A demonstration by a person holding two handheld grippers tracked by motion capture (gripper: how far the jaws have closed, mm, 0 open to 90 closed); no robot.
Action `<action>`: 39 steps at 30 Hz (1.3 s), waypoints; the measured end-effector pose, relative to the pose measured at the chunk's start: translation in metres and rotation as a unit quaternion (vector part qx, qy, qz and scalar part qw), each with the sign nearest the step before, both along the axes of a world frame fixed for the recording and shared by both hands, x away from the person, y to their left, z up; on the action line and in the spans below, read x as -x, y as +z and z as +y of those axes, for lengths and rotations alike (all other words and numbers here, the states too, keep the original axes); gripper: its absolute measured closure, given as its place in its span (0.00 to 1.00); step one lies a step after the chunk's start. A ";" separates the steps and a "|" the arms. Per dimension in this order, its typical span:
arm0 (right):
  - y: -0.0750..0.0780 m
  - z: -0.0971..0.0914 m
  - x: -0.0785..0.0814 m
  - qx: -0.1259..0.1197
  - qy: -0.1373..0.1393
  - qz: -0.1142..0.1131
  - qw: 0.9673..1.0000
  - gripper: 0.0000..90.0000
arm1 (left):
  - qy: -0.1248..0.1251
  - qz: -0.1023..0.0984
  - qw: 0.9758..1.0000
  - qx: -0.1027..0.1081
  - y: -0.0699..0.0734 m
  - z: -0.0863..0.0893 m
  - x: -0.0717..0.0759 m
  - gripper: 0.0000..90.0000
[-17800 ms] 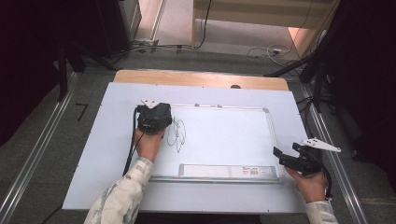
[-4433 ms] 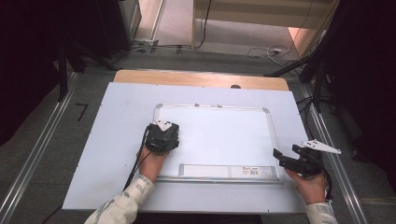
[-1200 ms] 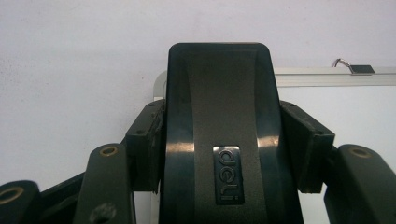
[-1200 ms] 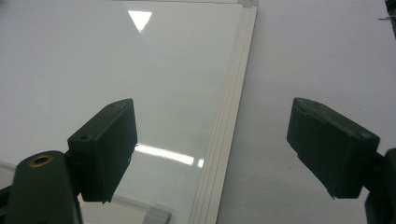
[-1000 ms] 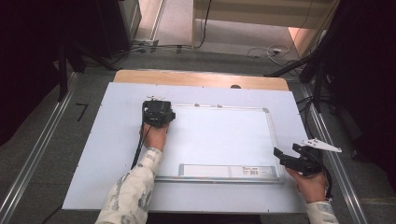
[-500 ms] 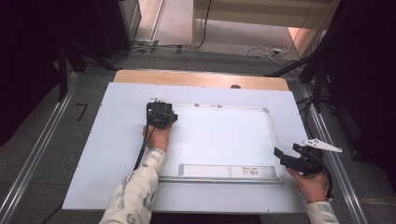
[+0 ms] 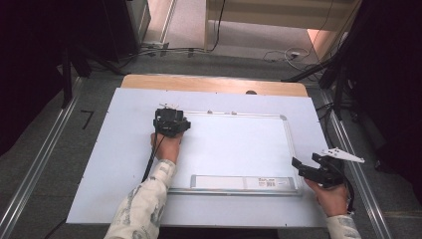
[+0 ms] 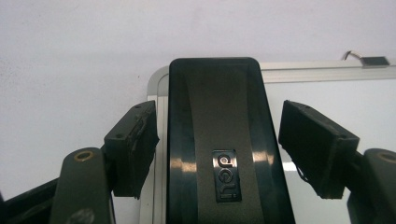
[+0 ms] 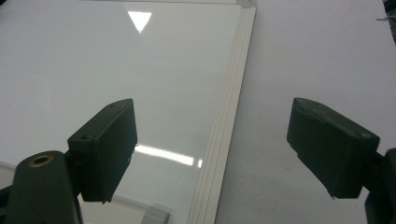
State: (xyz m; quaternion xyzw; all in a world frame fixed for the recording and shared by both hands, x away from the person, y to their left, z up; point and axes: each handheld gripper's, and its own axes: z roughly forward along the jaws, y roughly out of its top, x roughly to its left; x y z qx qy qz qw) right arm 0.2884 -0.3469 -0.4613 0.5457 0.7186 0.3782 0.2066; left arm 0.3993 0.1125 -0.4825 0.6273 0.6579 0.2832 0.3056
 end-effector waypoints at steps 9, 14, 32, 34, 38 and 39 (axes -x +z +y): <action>0.000 0.001 0.000 0.001 0.001 0.001 1.000 0.16 | -0.016 -0.015 0.999 0.033 0.013 0.005 0.010 0.26; 0.000 0.002 0.000 0.004 0.000 0.000 1.000 0.16 | -0.033 -0.030 0.998 0.042 0.021 0.007 0.022 0.25; 0.000 0.002 0.002 0.006 -0.002 -0.001 1.000 0.16 | -0.095 -0.065 0.992 0.061 0.034 0.023 0.075 0.17; 0.000 0.002 0.002 0.006 -0.002 -0.002 1.000 0.16 | -0.096 -0.064 0.991 0.063 0.033 0.027 0.080 0.17; 0.000 0.001 0.003 0.005 -0.003 -0.002 1.000 0.16 | -0.097 -0.063 0.991 0.067 0.031 0.035 0.088 0.17; 0.000 0.001 0.003 0.005 -0.003 -0.002 1.000 0.16 | -0.095 -0.064 0.991 0.065 0.031 0.037 0.089 0.16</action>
